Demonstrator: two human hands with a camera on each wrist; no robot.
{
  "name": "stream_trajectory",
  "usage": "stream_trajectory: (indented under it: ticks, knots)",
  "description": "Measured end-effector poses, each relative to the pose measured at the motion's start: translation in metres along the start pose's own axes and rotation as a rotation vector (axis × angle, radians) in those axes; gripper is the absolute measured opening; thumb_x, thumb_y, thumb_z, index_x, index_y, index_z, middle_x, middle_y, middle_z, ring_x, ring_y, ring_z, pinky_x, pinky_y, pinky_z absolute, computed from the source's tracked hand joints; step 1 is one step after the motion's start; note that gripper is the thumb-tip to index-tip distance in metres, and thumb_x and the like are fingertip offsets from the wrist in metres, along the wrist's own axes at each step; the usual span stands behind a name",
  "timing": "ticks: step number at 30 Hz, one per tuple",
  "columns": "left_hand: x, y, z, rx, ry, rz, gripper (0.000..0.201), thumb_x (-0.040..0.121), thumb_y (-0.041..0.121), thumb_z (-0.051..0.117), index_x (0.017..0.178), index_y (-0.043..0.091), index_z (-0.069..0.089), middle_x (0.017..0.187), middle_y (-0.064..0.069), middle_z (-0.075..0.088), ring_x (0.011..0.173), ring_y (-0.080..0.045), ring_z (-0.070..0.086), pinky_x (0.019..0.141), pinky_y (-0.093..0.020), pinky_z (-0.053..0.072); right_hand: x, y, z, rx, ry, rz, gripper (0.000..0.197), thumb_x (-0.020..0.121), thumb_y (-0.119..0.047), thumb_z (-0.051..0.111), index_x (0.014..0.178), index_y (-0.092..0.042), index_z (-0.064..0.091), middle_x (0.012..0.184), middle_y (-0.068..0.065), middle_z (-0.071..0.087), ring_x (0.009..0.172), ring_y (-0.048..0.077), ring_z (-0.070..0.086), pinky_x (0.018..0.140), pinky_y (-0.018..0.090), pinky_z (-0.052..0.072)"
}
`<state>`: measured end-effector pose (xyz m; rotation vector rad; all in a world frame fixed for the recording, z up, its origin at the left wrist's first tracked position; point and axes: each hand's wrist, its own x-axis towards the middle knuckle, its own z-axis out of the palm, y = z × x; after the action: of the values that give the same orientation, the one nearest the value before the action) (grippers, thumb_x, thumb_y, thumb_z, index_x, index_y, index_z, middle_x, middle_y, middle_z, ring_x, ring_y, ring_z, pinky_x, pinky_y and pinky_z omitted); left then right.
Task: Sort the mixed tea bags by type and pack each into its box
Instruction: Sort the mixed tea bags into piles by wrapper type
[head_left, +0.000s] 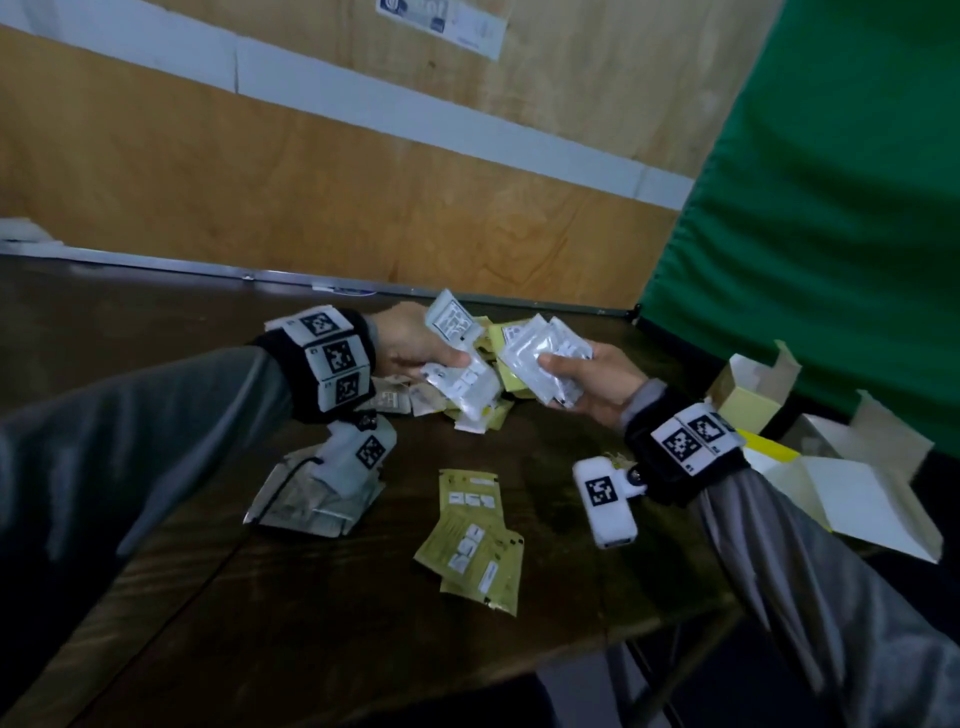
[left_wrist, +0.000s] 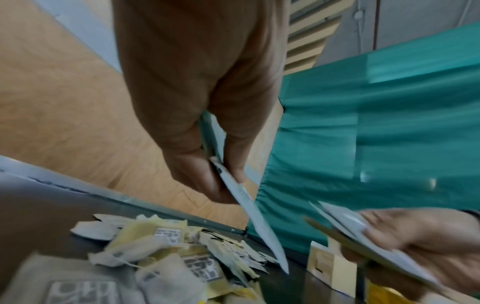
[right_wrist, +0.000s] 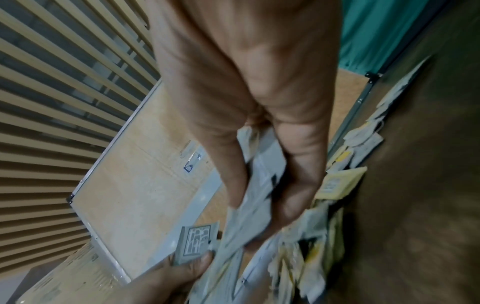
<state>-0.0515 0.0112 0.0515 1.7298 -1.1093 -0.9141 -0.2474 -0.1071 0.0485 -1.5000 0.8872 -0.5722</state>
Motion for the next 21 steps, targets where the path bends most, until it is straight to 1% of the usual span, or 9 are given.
stream_trajectory:
  ticks: [2, 4, 7, 9, 11, 14, 16, 18, 21]
  knots:
    - [0.002, -0.007, -0.014, 0.178, 0.052, 0.023, 0.022, 0.086, 0.018, 0.070, 0.101, 0.003, 0.066, 0.098, -0.013, 0.070, 0.072, -0.017, 0.062, 0.061, -0.021, 0.050, -0.009, 0.004, -0.011, -0.086, -0.130, 0.084, 0.021, 0.086, -0.003, 0.063, 0.106, -0.008, 0.060, 0.087, 0.007, 0.072, 0.068, 0.015, 0.069, 0.059, 0.027, 0.059]
    - [0.003, -0.012, -0.023, 0.274, 0.115, 0.011, 0.031, 0.087, 0.023, 0.069, 0.108, 0.002, 0.066, 0.109, -0.016, 0.069, 0.080, -0.022, 0.061, 0.066, -0.024, 0.048, -0.021, 0.011, -0.015, -0.223, -0.277, 0.156, 0.010, 0.088, -0.003, 0.059, 0.097, -0.007, 0.058, 0.075, 0.003, 0.073, 0.060, 0.010, 0.068, 0.053, 0.023, 0.057]
    - [0.004, -0.015, -0.023, 0.263, 0.156, 0.014, 0.030, 0.086, 0.023, 0.070, 0.108, 0.003, 0.066, 0.109, -0.015, 0.069, 0.088, -0.024, 0.062, 0.071, -0.028, 0.050, -0.030, 0.024, -0.007, -0.370, -0.408, 0.238, 0.016, 0.083, -0.007, 0.066, 0.100, -0.007, 0.064, 0.092, 0.009, 0.072, 0.076, 0.017, 0.069, 0.064, 0.025, 0.057]
    - [0.002, -0.014, -0.019, 0.245, 0.172, 0.025, 0.030, 0.085, 0.021, 0.070, 0.110, 0.006, 0.065, 0.107, -0.008, 0.067, 0.094, -0.022, 0.062, 0.077, -0.029, 0.051, -0.029, 0.031, -0.001, -0.460, -0.409, 0.266, 0.030, 0.076, -0.015, 0.075, 0.103, -0.009, 0.065, 0.105, 0.015, 0.069, 0.087, 0.024, 0.064, 0.073, 0.030, 0.053]
    - [0.003, -0.014, -0.015, 0.269, 0.166, 0.039, 0.028, 0.086, 0.022, 0.069, 0.110, 0.007, 0.065, 0.107, -0.005, 0.066, 0.093, -0.020, 0.062, 0.080, -0.029, 0.050, -0.031, 0.031, 0.004, -0.481, -0.384, 0.247, 0.027, 0.079, -0.009, 0.071, 0.105, -0.004, 0.064, 0.104, 0.014, 0.068, 0.088, 0.024, 0.065, 0.080, 0.035, 0.053]
    - [0.001, -0.013, -0.011, 0.209, 0.136, 0.046, 0.016, 0.085, 0.019, 0.070, 0.097, 0.009, 0.066, 0.103, -0.010, 0.068, 0.080, -0.019, 0.062, 0.070, -0.028, 0.052, -0.034, 0.022, 0.005, -0.447, -0.369, 0.206, 0.043, 0.074, -0.014, 0.073, 0.112, 0.003, 0.061, 0.113, 0.021, 0.064, 0.104, 0.037, 0.061, 0.098, 0.050, 0.045]
    - [0.001, -0.014, -0.010, 0.159, 0.138, 0.039, 0.020, 0.084, 0.016, 0.071, 0.101, 0.006, 0.066, 0.099, -0.008, 0.069, 0.074, -0.017, 0.061, 0.059, -0.019, 0.050, -0.032, 0.011, 0.003, -0.356, -0.308, 0.158, 0.042, 0.076, -0.019, 0.070, 0.114, -0.003, 0.061, 0.107, 0.015, 0.067, 0.097, 0.030, 0.064, 0.092, 0.047, 0.050]
    - [-0.003, -0.012, -0.007, 0.110, 0.116, 0.019, 0.025, 0.087, 0.018, 0.068, 0.108, 0.006, 0.064, 0.091, -0.002, 0.067, 0.071, -0.012, 0.061, 0.052, -0.012, 0.050, -0.030, -0.001, 0.004, -0.207, -0.226, 0.137, 0.025, 0.086, -0.017, 0.063, 0.110, -0.010, 0.060, 0.096, 0.007, 0.069, 0.084, 0.018, 0.067, 0.072, 0.034, 0.058]
    - [-0.008, -0.005, 0.008, -0.225, -0.044, -0.112, 0.030, 0.095, 0.023, 0.055, 0.117, 0.002, 0.058, 0.091, -0.007, 0.068, 0.075, -0.015, 0.067, 0.063, -0.023, 0.058, -0.030, -0.013, 0.023, -0.179, -0.134, 0.078, 0.009, 0.094, -0.008, 0.051, 0.100, -0.010, 0.058, 0.088, 0.006, 0.065, 0.079, 0.015, 0.063, 0.065, 0.028, 0.056]
